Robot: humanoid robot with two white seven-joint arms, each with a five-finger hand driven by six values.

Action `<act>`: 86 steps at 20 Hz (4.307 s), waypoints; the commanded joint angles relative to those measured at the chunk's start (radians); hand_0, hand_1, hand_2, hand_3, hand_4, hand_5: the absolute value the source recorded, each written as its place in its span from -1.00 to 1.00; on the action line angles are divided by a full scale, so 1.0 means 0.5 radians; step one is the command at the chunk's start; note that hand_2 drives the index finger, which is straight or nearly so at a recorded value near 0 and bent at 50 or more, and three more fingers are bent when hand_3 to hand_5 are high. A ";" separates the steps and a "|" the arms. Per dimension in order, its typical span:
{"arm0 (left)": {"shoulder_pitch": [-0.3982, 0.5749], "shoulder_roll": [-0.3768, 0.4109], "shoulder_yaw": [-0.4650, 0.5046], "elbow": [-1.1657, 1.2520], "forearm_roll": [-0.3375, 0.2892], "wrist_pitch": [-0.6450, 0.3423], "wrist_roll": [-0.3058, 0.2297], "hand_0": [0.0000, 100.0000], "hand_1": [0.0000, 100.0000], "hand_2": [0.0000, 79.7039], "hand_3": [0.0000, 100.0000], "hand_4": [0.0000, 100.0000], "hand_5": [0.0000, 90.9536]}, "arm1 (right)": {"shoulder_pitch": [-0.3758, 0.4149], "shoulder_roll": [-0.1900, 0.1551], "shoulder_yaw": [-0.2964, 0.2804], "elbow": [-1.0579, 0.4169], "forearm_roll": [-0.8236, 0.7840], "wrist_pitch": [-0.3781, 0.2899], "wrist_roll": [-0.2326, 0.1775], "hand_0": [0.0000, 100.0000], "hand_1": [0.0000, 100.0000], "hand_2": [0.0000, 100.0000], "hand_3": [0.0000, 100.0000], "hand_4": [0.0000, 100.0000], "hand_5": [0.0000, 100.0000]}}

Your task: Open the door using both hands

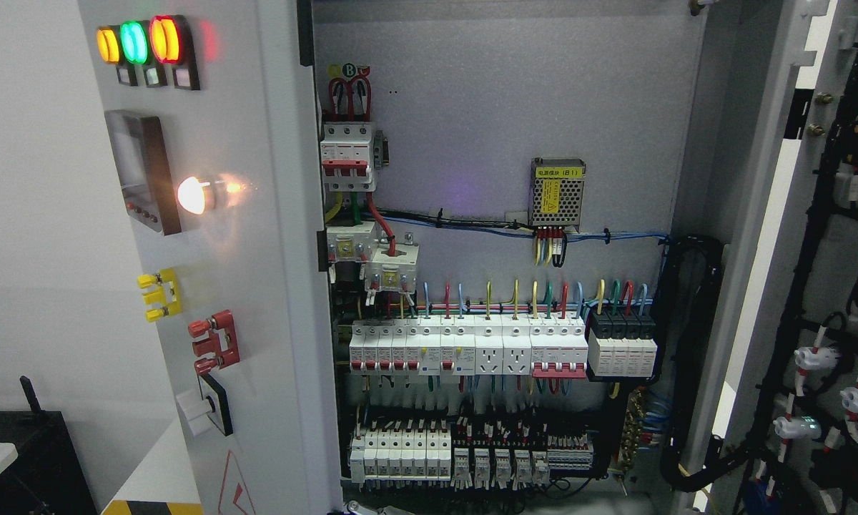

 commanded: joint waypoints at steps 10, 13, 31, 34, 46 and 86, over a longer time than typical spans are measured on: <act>0.003 0.001 -0.001 -0.018 0.001 0.001 0.000 -1.00 -1.00 -1.00 -1.00 -1.00 -1.00 | 0.127 0.006 0.203 -0.155 0.007 0.001 -0.110 -0.24 -1.00 -1.00 -1.00 -1.00 -1.00; 0.003 0.001 -0.001 -0.018 0.001 0.001 0.000 -1.00 -1.00 -1.00 -1.00 -1.00 -1.00 | 0.142 0.006 0.209 -0.167 0.007 0.001 -0.113 -0.24 -1.00 -1.00 -1.00 -1.00 -1.00; 0.003 0.001 -0.001 -0.018 -0.002 0.001 0.000 -1.00 -1.00 -1.00 -1.00 -1.00 -1.00 | 0.164 0.034 0.354 -0.192 0.020 0.001 -0.214 -0.23 -1.00 -1.00 -1.00 -1.00 -1.00; 0.003 0.001 -0.001 -0.018 -0.002 0.001 0.000 -1.00 -1.00 -1.00 -1.00 -1.00 -1.00 | 0.152 0.037 0.366 -0.192 0.023 0.001 -0.214 -0.23 -1.00 -1.00 -1.00 -1.00 -1.00; 0.006 -0.002 -0.001 -0.018 0.001 0.001 0.000 -1.00 -1.00 -1.00 -1.00 -1.00 -1.00 | 0.139 0.086 0.384 -0.192 0.121 0.047 -0.217 -0.24 -1.00 -1.00 -1.00 -1.00 -1.00; 0.006 0.001 -0.001 -0.015 -0.002 0.001 0.000 -1.00 -1.00 -1.00 -1.00 -1.00 -1.00 | 0.136 0.205 0.164 -0.075 0.284 0.130 -0.257 -0.23 -1.00 -1.00 -1.00 -1.00 -1.00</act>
